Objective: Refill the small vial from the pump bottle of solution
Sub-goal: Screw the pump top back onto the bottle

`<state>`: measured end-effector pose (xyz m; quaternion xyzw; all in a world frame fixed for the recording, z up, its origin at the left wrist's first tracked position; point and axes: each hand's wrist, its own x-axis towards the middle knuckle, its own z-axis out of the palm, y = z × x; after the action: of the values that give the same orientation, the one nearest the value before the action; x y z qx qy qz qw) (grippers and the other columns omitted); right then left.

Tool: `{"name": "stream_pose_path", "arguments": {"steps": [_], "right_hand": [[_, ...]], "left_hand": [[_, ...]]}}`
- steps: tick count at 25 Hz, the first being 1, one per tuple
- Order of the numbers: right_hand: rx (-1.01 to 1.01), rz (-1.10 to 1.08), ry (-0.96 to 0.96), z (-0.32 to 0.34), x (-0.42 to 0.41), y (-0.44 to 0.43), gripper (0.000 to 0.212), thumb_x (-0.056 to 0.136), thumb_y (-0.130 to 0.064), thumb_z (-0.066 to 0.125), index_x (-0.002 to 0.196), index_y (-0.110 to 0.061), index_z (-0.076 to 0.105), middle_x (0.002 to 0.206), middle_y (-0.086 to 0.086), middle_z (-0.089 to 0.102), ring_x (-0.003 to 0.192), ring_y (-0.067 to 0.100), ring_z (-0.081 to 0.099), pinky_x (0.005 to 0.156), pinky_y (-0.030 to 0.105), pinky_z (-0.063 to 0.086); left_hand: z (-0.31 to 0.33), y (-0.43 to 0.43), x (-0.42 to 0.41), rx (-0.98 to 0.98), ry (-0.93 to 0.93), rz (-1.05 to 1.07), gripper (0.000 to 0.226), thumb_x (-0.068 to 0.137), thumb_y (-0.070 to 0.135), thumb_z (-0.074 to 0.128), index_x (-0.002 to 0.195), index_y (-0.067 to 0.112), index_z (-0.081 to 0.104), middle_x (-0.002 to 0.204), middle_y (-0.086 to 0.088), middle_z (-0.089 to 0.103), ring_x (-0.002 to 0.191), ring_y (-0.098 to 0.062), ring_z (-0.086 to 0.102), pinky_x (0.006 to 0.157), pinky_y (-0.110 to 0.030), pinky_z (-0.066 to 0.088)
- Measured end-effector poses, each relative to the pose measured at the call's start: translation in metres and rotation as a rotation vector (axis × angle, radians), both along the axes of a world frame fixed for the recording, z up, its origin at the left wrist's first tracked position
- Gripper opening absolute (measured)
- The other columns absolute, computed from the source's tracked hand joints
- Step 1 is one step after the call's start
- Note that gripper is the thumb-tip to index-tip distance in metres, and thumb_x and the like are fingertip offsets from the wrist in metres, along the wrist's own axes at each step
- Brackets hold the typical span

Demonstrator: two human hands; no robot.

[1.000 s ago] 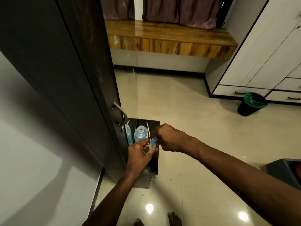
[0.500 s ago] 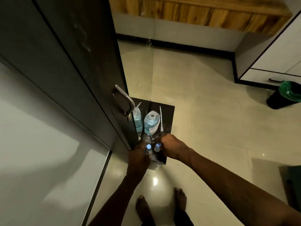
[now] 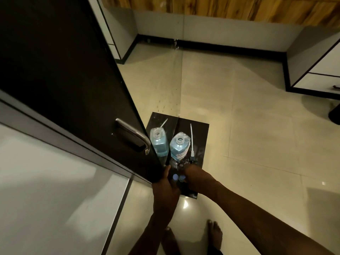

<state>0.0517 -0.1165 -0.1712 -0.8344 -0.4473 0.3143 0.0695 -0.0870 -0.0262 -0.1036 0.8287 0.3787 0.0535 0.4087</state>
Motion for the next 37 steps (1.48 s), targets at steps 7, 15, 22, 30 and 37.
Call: {"name": "stream_pose_path", "arguments": {"steps": [7, 15, 22, 30, 37], "right_hand": [[0.064, -0.011, 0.089, 0.003, 0.002, -0.001, 0.026, 0.095, -0.010, 0.061, 0.121, -0.007, 0.065, 0.122, 0.012, 0.066, 0.115, 0.029, 0.063, 0.097, 0.031, 0.052], [0.094, -0.155, -0.034, 0.023, 0.046, -0.010, 0.028, 0.093, -0.023, 0.070, 0.121, -0.019, 0.071, 0.119, 0.005, 0.072, 0.106, 0.022, 0.069, 0.092, 0.028, 0.055], [0.102, 0.135, -0.187, 0.000, 0.077, -0.004, 0.035, 0.103, -0.027, 0.052, 0.130, -0.008, 0.065, 0.134, 0.014, 0.062, 0.124, 0.031, 0.059, 0.101, 0.040, 0.053], [0.115, 0.189, -0.162, -0.039, 0.087, -0.009, 0.026, 0.099, -0.017, 0.060, 0.120, -0.005, 0.069, 0.118, 0.019, 0.068, 0.107, 0.035, 0.068, 0.088, 0.038, 0.054], [0.008, 0.177, -0.096, -0.011, 0.098, -0.016, 0.037, 0.102, -0.015, 0.049, 0.136, -0.008, 0.060, 0.141, 0.014, 0.055, 0.130, 0.032, 0.053, 0.108, 0.040, 0.045]], "left_hand": [[-0.005, -0.001, 0.004, 0.048, -0.003, 0.030, 0.054, 0.095, 0.024, 0.062, 0.145, 0.009, 0.050, 0.146, -0.023, 0.050, 0.134, -0.043, 0.048, 0.103, -0.037, 0.032], [0.022, -0.006, 0.058, 0.030, -0.141, 0.022, 0.082, 0.092, 0.018, 0.072, 0.159, 0.020, 0.024, 0.168, -0.002, 0.019, 0.153, -0.020, 0.019, 0.115, -0.026, 0.019], [0.007, -0.007, 0.102, 0.138, 0.002, 0.052, 0.093, 0.090, 0.024, 0.072, 0.161, 0.015, 0.011, 0.168, -0.006, 0.017, 0.155, -0.022, 0.014, 0.125, -0.036, 0.013], [-0.013, -0.005, 0.124, 0.226, 0.103, 0.188, 0.089, 0.076, 0.030, 0.087, 0.151, 0.014, 0.042, 0.152, -0.007, 0.050, 0.141, -0.026, 0.047, 0.116, -0.045, 0.040], [-0.013, 0.003, 0.124, 0.428, 0.145, 0.144, 0.070, 0.072, 0.042, 0.088, 0.130, 0.014, 0.060, 0.124, -0.008, 0.068, 0.114, -0.027, 0.066, 0.099, -0.039, 0.052]]}}
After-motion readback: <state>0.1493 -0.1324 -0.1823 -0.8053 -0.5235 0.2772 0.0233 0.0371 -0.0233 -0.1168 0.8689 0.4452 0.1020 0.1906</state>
